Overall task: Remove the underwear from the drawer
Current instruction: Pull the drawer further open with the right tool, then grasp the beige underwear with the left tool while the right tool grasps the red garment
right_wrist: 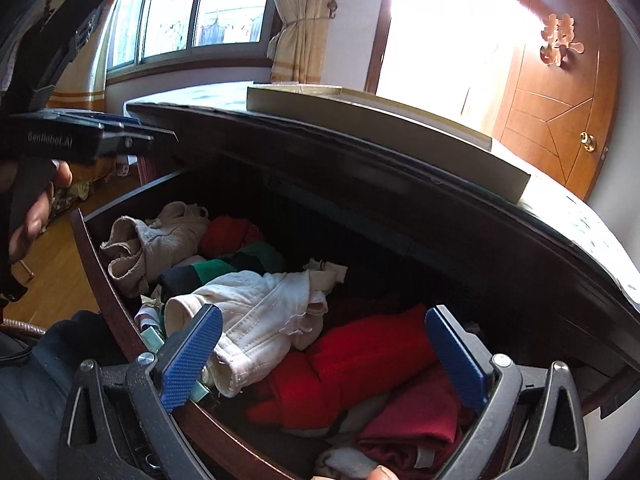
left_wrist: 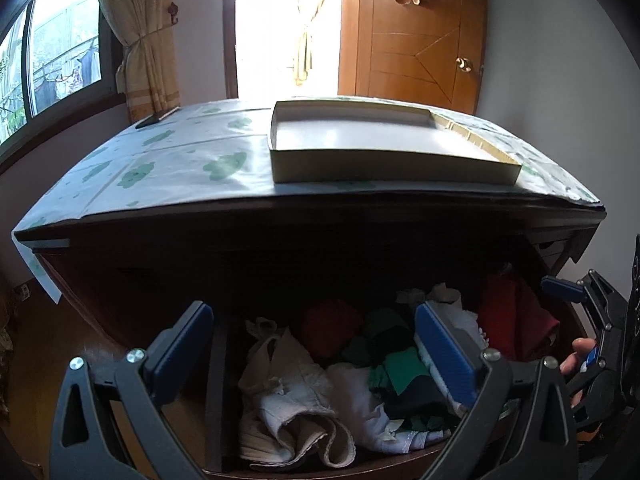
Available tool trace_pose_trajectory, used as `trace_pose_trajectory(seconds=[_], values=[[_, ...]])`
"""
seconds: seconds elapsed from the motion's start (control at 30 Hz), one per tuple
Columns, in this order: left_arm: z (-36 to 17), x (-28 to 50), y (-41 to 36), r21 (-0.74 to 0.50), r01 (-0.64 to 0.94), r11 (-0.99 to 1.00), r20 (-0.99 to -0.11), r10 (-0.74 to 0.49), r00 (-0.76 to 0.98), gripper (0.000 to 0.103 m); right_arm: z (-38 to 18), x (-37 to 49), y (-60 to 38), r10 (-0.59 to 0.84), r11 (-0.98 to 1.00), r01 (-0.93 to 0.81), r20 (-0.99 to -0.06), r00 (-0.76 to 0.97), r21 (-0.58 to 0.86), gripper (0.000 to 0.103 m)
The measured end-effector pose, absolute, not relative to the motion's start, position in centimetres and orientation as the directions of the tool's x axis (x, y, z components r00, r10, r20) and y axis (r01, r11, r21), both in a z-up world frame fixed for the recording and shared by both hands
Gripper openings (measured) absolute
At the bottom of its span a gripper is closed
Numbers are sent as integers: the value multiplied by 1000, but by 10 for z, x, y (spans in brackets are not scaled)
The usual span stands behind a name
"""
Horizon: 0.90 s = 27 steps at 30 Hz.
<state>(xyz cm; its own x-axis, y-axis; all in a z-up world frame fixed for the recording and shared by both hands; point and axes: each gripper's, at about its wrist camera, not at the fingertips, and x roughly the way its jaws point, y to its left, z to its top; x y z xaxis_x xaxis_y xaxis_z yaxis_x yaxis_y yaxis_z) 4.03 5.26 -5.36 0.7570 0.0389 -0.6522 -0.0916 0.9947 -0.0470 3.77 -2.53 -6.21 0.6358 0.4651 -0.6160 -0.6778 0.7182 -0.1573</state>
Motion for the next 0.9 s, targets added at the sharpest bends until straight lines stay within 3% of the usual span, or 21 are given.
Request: trace_pose_trajectory(seconds=[0.37, 0.7, 0.9], values=[[-66, 49, 52, -13, -74, 997, -699, 44, 714, 103, -65, 53, -20, 447, 693, -708, -690, 569, -136, 102], [-105, 75, 68, -38, -35, 999, -823, -11, 569, 102, -72, 67, -16, 439, 684, -725, -746, 501, -85, 102], [-110, 74, 59, 54, 10, 998, -827, 39, 561, 97, -75, 71, -14, 436, 678, -733, -771, 464, -57, 102]])
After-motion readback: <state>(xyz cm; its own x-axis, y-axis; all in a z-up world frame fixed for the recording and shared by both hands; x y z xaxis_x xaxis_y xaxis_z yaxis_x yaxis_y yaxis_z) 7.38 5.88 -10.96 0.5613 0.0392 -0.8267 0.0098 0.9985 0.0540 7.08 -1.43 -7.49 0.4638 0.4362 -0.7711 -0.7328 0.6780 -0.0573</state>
